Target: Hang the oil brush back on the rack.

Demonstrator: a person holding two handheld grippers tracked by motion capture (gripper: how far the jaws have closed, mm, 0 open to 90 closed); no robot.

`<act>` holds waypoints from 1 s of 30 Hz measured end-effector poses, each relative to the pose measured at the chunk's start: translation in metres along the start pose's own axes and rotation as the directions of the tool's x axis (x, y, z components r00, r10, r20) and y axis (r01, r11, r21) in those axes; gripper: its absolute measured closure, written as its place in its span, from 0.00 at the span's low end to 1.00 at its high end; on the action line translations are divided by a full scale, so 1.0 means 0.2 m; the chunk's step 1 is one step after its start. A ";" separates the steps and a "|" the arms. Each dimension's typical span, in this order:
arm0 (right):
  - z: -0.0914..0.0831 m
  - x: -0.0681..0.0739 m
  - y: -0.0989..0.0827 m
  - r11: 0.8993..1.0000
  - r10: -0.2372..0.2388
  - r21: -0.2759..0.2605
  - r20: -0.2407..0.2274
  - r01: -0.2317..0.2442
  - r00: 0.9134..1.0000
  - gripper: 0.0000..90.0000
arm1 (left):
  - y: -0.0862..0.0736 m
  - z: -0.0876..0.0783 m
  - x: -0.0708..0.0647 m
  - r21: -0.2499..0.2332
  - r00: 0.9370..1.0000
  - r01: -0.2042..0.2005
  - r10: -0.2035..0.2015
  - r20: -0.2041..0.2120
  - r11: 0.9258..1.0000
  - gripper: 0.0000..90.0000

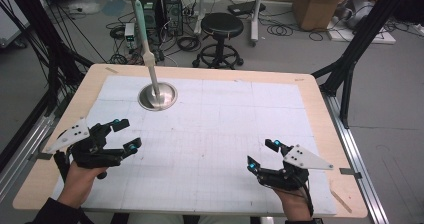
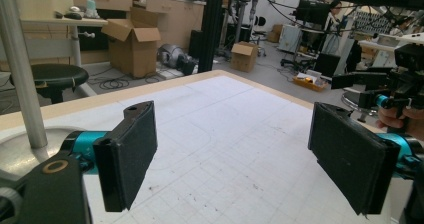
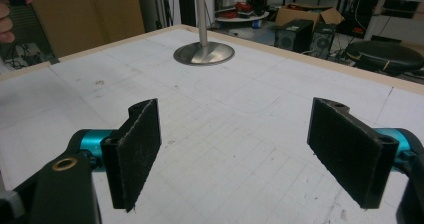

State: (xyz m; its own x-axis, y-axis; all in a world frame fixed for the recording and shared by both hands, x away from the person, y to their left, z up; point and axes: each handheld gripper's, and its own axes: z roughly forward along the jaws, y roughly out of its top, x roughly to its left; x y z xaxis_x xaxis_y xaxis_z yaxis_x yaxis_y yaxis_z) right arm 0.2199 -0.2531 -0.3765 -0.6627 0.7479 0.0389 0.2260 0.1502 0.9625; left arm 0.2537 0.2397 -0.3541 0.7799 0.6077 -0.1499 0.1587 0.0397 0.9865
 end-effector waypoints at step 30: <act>0.01 0.00 0.00 1.000 0.003 0.003 -0.003 -0.003 1.000 0.22 | -0.01 0.01 0.02 0.007 1.000 0.008 -0.008 -0.007 1.000 0.22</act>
State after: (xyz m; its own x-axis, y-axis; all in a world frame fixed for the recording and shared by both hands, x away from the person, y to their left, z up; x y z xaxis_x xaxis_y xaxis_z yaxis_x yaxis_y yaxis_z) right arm 0.2212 -0.2518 -0.3773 -0.6644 0.7462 0.0428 0.2304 0.1499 0.9615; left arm 0.2576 0.2407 -0.3559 0.7740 0.6132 -0.1574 0.1695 0.0388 0.9848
